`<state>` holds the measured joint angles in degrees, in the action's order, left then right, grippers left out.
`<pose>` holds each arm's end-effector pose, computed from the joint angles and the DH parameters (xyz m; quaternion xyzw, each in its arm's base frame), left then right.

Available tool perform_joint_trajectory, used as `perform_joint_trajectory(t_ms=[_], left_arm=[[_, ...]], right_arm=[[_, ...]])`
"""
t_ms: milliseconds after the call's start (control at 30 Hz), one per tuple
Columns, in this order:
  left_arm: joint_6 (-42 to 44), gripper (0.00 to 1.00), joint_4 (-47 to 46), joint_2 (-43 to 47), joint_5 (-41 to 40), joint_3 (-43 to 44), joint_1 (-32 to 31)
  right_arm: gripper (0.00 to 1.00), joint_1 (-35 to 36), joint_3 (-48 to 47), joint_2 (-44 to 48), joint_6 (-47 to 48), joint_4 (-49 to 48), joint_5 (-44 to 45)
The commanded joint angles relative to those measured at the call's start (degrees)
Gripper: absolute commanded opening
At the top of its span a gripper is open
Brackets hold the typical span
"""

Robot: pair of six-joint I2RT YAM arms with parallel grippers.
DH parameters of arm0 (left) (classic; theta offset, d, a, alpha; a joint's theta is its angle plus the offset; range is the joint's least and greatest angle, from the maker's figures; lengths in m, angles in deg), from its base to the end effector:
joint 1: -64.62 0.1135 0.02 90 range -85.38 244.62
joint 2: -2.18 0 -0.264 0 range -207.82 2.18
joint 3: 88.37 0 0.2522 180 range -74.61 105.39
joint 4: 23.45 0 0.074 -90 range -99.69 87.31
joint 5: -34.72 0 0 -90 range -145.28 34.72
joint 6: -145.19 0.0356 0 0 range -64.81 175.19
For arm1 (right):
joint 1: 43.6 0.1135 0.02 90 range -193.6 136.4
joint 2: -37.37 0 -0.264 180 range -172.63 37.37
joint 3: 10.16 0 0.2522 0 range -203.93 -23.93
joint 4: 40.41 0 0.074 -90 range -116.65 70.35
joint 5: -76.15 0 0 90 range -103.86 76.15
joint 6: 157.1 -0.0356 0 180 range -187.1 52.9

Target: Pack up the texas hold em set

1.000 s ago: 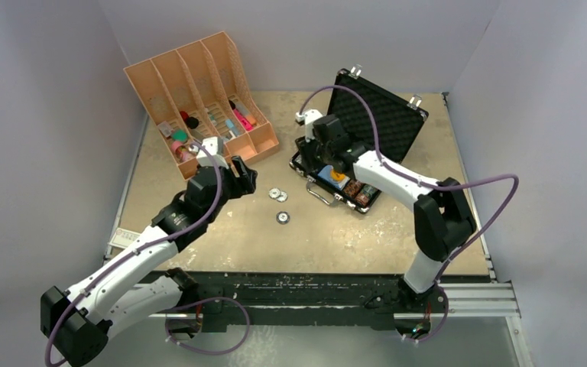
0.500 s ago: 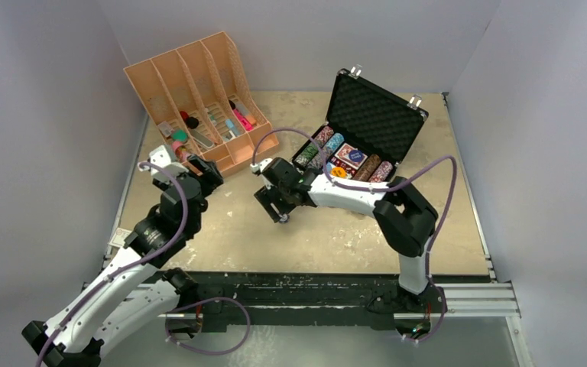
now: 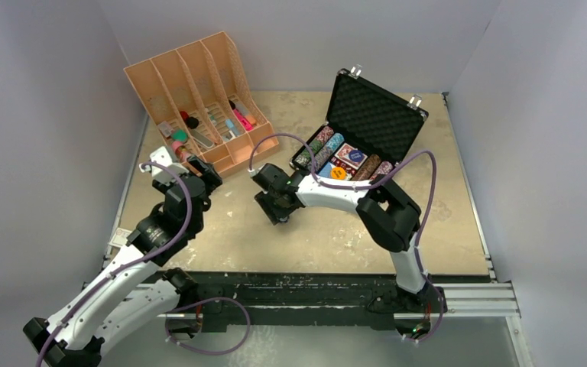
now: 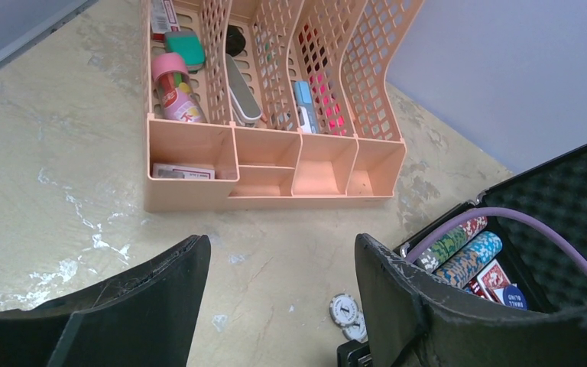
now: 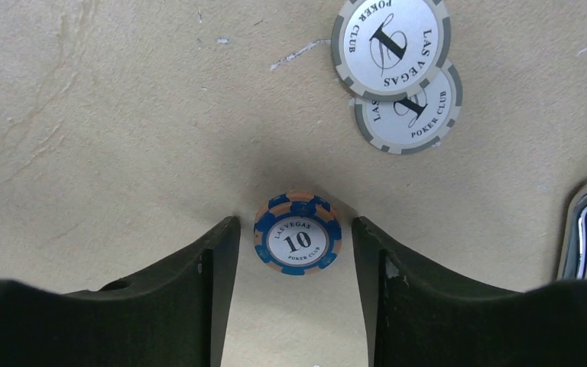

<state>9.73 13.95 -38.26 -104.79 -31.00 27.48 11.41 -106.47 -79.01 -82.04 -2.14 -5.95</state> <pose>0.1370 -0.0698 0.3242 -0.2923 0.7267 -0.0833 0.6161 0.2515 0.3507 0.1705 -0.3112 0.9081 0.1017 0.2610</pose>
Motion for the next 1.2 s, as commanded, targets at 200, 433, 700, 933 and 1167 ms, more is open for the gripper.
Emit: perform_joint_trajectory(t_ms=[200, 433, 700, 933, 1167], left_arm=[[0.06, 0.69, -1.91, 0.84, -0.43, 0.42, 0.16], [-0.23, 0.69, -2.02, 0.42, 0.39, 0.30, 0.22], [-3.73, 0.73, -2.11, -0.51, 4.95, -2.05, 0.19], [-5.24, 0.76, -7.28, -0.12, 13.61, -7.93, 0.17], [-1.61, 0.76, -19.07, -2.70, 28.09, -12.36, 0.15]], right_arm=[[0.42, -0.05, -2.07, -1.96, -2.38, 5.22, 0.08], [0.38, -0.02, -2.66, -3.67, -4.74, 7.11, 5.66], [0.34, -0.88, -3.10, 3.84, -7.33, 4.34, 4.00], [0.33, -3.93, -2.19, 9.68, -9.80, 1.82, 0.23], [0.33, -8.75, 1.38, 15.85, -15.66, -3.46, -5.22]])
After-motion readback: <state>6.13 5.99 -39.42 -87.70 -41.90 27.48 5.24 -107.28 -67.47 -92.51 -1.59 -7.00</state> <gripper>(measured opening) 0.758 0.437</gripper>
